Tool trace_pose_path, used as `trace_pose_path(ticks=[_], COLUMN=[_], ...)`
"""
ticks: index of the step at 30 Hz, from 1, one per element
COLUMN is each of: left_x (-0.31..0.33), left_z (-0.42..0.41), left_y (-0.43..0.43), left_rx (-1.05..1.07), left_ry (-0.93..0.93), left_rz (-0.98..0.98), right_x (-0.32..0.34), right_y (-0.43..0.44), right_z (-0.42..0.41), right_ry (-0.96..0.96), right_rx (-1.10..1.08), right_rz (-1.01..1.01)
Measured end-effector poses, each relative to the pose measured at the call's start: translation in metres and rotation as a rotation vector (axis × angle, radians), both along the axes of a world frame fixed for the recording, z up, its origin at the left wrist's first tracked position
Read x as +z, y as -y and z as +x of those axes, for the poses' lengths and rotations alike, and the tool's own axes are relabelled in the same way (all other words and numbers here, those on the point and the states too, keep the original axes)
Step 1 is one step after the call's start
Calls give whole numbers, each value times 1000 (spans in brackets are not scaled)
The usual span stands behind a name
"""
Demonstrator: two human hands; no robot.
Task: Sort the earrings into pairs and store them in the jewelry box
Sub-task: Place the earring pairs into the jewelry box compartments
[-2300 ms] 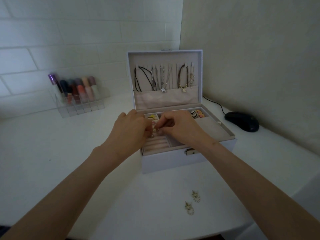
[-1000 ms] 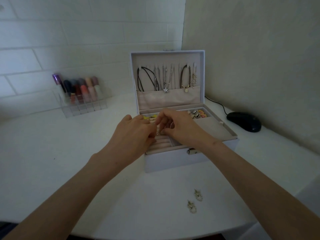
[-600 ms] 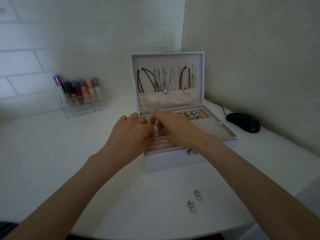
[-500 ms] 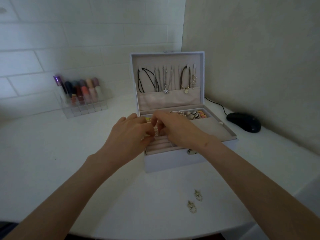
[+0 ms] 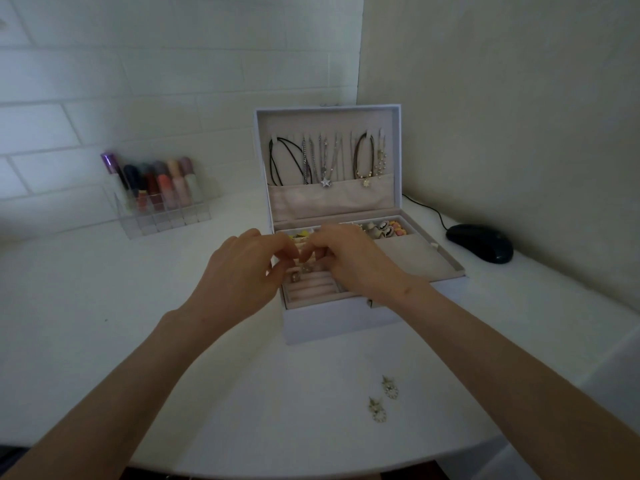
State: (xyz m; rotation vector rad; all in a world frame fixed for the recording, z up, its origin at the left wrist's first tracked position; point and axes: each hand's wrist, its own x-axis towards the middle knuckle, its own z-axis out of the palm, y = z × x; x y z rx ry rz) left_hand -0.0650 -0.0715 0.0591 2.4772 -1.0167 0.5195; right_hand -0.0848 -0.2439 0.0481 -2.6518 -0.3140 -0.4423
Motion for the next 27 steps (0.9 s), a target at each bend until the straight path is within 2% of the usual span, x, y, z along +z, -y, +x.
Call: trace_pose_path(ticks=[10, 13, 17, 22, 27], left_x=[-7, -7, -7, -8, -8], left_z=[7, 8, 6, 5, 6], left_y=[0, -1, -1, -1, -2], left_rx=[-19, -12, -24, -38, -48], left_ry=[1, -2, -13, -41, -43], left_rz=[-29, -18, -24, -4, -9], right_x=[8, 10, 7, 9, 11], right_y=[-4, 0, 7, 12, 17], right_z=[-8, -11, -12, -12, -14], right_ry=[-60, -75, -69, -103, -88], right_rx=[48, 53, 28, 47, 10], right_rz=[47, 93, 253, 191, 302])
